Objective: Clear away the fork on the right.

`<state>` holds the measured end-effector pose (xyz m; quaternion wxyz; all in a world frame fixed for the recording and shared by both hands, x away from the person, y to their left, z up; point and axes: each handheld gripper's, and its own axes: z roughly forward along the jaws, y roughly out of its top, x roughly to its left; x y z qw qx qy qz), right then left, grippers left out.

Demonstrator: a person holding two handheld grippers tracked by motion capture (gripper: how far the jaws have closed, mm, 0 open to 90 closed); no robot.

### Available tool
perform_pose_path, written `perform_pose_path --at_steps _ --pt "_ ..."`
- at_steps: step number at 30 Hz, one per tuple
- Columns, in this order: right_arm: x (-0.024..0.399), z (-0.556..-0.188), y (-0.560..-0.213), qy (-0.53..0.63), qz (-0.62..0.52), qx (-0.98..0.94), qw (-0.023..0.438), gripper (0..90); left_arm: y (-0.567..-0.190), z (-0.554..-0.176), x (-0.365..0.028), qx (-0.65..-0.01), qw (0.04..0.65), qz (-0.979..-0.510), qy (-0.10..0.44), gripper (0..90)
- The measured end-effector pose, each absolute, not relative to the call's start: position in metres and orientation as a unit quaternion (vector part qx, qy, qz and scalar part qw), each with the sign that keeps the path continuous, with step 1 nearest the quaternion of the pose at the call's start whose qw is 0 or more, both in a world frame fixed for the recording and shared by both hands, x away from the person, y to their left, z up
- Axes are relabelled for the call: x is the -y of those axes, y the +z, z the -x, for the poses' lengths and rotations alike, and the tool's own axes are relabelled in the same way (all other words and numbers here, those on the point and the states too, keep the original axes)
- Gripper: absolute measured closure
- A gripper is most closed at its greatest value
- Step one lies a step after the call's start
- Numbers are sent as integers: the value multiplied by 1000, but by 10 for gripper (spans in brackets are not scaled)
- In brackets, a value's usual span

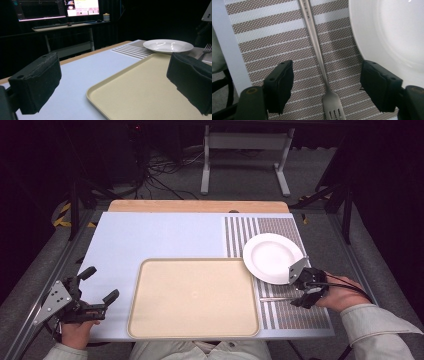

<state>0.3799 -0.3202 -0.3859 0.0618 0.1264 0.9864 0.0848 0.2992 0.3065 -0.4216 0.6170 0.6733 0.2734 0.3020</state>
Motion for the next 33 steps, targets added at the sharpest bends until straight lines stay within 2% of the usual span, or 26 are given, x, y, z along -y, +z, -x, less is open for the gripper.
perform_pose_path --at_steps 9,19,33 --pt "323 -383 -400 78 -129 -988 42 322 -422 -299 -306 -274 617 -673 302 2" --pt "323 -386 -412 74 -124 -989 29 419 -422 -299 -306 -274 616 -674 301 2" --pt "326 -390 -413 78 -96 -992 19 794 -422 -299 -306 -274 615 -676 301 2"
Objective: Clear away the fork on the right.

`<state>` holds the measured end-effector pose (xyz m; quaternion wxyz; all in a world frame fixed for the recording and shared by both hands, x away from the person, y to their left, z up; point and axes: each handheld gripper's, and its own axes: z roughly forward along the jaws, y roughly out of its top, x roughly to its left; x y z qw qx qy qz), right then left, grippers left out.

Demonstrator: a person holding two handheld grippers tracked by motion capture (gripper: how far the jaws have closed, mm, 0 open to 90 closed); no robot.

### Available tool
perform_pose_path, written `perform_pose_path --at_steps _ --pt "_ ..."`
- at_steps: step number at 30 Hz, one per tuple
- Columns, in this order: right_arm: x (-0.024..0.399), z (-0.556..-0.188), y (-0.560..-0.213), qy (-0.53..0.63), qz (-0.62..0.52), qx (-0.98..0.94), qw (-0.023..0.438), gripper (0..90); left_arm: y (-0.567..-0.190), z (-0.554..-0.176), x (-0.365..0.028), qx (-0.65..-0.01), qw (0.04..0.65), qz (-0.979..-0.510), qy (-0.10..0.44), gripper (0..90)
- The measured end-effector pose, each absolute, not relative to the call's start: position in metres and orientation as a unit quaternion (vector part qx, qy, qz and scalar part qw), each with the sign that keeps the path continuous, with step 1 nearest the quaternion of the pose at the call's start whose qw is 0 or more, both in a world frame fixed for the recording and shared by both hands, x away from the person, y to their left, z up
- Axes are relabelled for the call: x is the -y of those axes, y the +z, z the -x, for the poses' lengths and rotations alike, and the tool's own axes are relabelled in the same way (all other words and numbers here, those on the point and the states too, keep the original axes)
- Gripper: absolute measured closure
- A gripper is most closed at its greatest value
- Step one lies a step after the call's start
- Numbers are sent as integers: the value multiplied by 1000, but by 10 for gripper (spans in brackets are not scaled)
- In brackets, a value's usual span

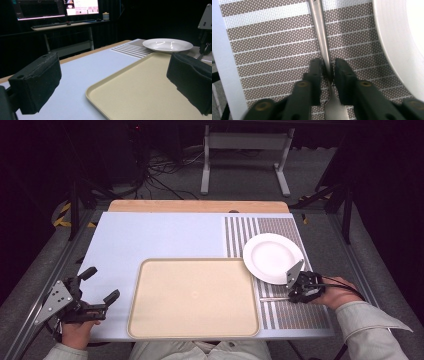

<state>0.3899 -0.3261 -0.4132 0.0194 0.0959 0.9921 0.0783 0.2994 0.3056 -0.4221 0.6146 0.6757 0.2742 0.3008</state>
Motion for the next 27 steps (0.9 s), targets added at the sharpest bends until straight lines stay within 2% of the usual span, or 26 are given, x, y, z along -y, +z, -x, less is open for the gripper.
perform_pose_path --at_steps 10,21,27 --pt "324 -389 -414 74 -74 -994 22 854 -422 -299 -306 -273 616 -676 299 3" --pt "324 -389 -413 78 -67 -994 21 860 -422 -299 -306 -273 616 -676 299 3" --pt "325 -386 -401 100 -62 -992 36 860 -422 -299 -306 -273 616 -676 299 3"
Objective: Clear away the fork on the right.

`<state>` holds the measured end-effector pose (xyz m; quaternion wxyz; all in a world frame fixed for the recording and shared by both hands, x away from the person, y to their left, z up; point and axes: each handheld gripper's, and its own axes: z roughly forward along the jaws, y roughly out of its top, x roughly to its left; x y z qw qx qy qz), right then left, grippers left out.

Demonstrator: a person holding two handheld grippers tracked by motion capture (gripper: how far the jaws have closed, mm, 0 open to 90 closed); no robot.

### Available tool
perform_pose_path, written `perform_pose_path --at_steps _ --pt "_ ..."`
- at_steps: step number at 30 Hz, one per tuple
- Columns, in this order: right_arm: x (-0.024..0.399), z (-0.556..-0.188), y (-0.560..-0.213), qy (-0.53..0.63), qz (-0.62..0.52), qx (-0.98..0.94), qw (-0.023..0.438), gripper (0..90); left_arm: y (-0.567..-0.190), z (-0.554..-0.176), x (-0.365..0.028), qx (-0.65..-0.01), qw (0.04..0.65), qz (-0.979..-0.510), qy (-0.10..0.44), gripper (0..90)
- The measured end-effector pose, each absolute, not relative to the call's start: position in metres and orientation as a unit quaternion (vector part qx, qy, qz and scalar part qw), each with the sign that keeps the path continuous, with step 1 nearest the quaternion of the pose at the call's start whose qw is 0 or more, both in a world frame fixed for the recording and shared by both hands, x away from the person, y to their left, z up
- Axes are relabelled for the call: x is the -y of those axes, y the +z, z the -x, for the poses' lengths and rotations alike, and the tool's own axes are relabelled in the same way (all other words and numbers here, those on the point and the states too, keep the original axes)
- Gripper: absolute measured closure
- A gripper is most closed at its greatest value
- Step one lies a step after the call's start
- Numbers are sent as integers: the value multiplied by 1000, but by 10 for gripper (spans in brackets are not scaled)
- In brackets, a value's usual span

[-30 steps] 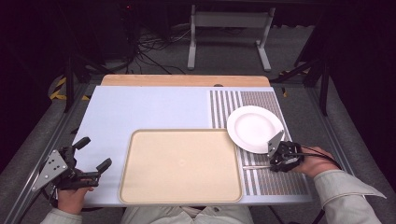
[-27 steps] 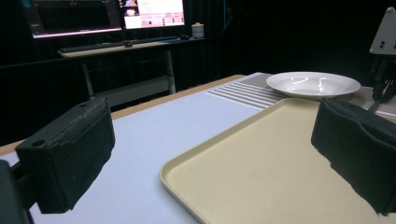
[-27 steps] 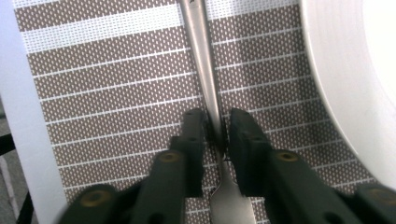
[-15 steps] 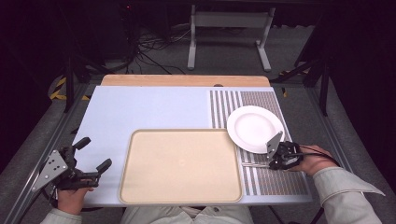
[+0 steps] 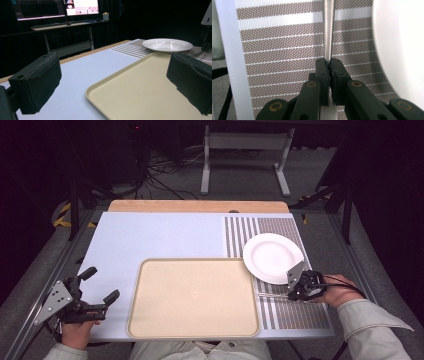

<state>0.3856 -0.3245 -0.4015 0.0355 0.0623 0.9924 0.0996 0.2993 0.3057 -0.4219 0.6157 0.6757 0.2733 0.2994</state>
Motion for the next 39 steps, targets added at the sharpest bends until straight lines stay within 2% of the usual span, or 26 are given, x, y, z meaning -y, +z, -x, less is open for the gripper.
perform_pose_path --at_steps 12,24,39 --pt "321 -380 -366 140 -48 -986 76 861 -422 -299 -306 -273 616 -675 299 3" --pt "296 -386 -342 170 -26 -979 111 860 -422 -299 -306 -274 617 -675 299 4" --pt "248 -405 -337 193 12 -975 112 859 -422 -300 -307 -273 617 -675 298 4"
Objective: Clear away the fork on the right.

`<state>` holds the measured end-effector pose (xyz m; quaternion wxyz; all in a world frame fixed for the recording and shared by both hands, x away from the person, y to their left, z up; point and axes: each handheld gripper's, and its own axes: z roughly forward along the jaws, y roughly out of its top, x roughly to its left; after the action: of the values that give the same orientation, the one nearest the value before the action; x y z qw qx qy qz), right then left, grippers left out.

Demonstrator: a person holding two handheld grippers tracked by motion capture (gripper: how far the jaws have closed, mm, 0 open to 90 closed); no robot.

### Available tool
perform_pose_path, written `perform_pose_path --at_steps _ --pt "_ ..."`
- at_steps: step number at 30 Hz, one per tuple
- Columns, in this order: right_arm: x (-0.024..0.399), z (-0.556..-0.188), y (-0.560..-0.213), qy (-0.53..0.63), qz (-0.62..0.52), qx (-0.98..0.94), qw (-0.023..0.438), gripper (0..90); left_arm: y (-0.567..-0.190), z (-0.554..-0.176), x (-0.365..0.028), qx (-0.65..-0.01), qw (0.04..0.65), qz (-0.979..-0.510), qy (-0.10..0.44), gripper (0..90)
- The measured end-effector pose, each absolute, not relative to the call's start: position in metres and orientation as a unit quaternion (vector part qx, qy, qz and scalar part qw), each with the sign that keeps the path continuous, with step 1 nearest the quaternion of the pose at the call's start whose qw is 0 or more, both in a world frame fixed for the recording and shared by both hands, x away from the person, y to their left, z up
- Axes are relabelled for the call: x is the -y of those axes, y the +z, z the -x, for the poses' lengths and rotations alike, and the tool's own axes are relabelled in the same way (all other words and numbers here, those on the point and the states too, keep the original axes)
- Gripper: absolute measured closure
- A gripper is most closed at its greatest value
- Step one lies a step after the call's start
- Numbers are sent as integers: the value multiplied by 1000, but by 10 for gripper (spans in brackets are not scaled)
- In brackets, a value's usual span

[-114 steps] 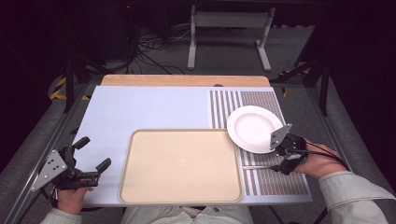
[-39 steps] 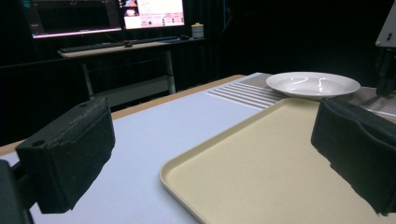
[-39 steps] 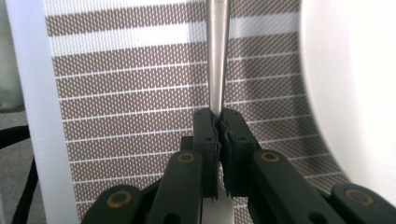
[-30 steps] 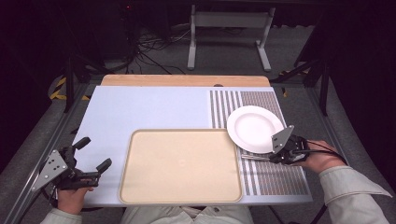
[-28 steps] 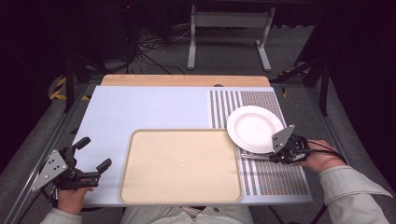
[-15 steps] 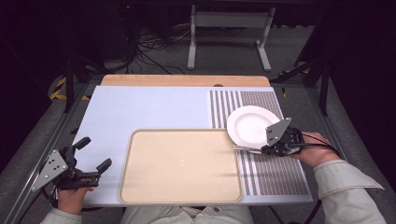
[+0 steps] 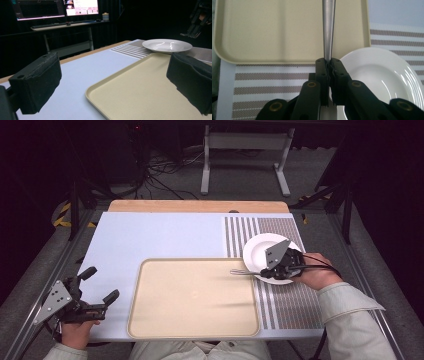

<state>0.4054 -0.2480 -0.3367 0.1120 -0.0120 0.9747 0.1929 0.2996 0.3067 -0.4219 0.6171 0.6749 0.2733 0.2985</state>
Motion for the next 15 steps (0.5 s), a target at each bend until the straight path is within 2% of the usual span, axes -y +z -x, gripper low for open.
perform_pose_path --at_steps 15 --pt "190 -419 -343 196 56 -973 103 859 -422 -300 -308 -271 619 -675 297 5"
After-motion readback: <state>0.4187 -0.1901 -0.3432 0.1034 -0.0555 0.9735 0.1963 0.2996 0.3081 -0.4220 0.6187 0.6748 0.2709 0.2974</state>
